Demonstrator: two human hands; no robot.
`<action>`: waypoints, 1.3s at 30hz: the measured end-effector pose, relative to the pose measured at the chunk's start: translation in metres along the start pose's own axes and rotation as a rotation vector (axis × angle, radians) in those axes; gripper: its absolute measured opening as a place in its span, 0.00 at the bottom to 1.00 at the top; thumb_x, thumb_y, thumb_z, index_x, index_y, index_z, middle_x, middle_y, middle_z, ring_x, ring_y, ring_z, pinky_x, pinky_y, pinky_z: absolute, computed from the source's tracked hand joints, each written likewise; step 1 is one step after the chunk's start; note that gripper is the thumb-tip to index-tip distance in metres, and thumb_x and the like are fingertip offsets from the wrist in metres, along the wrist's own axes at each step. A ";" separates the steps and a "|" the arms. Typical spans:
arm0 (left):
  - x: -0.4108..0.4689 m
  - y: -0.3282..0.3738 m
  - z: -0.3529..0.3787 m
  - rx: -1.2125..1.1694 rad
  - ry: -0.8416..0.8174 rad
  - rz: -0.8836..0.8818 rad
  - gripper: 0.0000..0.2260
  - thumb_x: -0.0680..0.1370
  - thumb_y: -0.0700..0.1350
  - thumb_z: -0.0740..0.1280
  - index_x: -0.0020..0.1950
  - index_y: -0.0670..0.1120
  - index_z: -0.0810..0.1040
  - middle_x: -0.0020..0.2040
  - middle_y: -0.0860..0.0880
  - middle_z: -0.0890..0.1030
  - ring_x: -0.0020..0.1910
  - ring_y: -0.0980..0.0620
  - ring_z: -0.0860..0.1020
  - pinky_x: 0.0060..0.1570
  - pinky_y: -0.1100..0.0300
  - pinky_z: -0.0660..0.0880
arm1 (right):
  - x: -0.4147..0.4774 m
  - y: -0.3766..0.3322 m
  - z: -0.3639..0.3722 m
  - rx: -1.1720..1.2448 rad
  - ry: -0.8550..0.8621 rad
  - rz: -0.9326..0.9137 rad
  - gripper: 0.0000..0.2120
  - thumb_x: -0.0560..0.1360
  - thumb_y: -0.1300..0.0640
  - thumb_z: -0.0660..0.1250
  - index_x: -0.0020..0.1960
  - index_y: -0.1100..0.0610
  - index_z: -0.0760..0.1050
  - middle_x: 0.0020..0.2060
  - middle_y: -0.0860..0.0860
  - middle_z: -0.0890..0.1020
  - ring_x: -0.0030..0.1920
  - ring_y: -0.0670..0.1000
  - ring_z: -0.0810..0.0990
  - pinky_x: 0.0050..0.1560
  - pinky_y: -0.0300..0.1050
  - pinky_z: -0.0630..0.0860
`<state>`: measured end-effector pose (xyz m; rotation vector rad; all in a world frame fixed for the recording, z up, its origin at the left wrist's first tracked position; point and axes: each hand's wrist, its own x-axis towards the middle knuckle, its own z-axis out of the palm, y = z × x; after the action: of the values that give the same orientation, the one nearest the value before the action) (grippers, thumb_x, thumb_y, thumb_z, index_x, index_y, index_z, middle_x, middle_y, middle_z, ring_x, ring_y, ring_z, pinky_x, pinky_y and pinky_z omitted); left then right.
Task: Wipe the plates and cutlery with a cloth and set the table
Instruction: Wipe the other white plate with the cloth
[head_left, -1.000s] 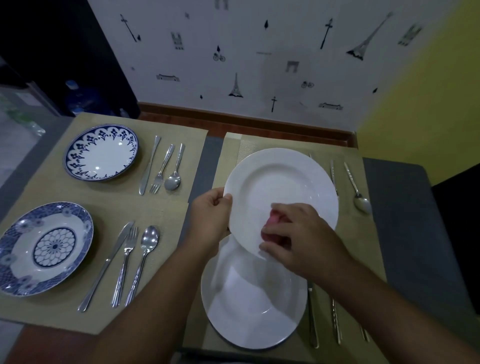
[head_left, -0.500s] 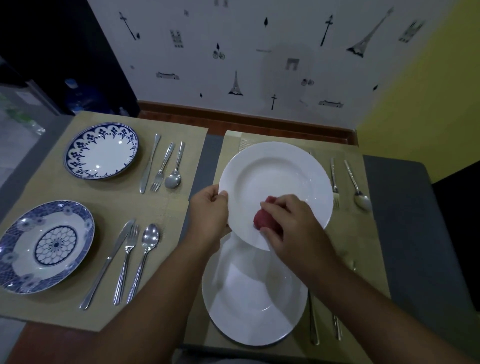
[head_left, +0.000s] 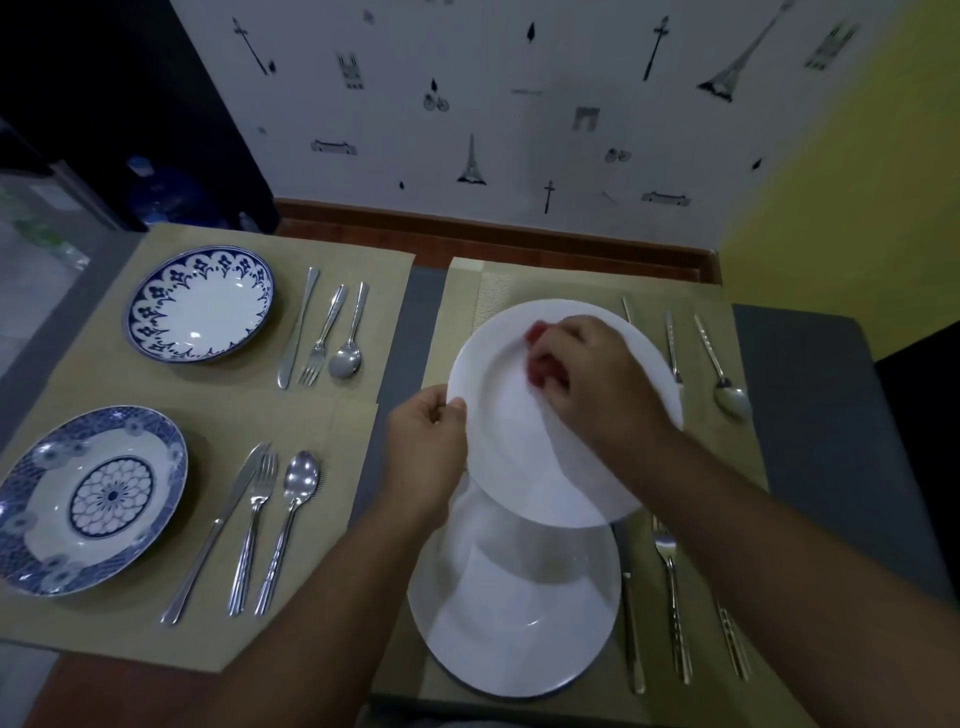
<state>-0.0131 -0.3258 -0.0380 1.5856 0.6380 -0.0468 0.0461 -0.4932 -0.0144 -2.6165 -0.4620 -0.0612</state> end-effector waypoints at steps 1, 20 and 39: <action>0.002 0.002 -0.001 -0.014 0.014 0.010 0.12 0.81 0.40 0.62 0.44 0.50 0.84 0.38 0.49 0.85 0.36 0.50 0.81 0.38 0.51 0.80 | -0.002 0.005 -0.005 -0.009 0.005 0.064 0.09 0.74 0.60 0.73 0.52 0.52 0.78 0.55 0.51 0.78 0.57 0.52 0.74 0.57 0.45 0.75; 0.008 0.013 0.010 -0.083 0.001 0.029 0.11 0.82 0.39 0.62 0.50 0.48 0.84 0.44 0.41 0.85 0.39 0.47 0.82 0.31 0.53 0.80 | -0.043 0.026 -0.009 0.057 -0.076 0.185 0.20 0.72 0.65 0.72 0.62 0.53 0.79 0.59 0.54 0.75 0.61 0.54 0.72 0.61 0.47 0.74; 0.006 0.006 0.011 -0.128 -0.004 0.041 0.11 0.82 0.40 0.63 0.49 0.46 0.85 0.40 0.41 0.84 0.38 0.46 0.80 0.39 0.47 0.81 | -0.061 0.009 0.009 0.176 -0.138 0.123 0.22 0.70 0.62 0.71 0.62 0.48 0.78 0.55 0.48 0.79 0.56 0.51 0.75 0.59 0.45 0.74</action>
<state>-0.0014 -0.3339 -0.0362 1.4741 0.5943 0.0208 -0.0089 -0.5153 -0.0342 -2.4782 -0.3361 0.1922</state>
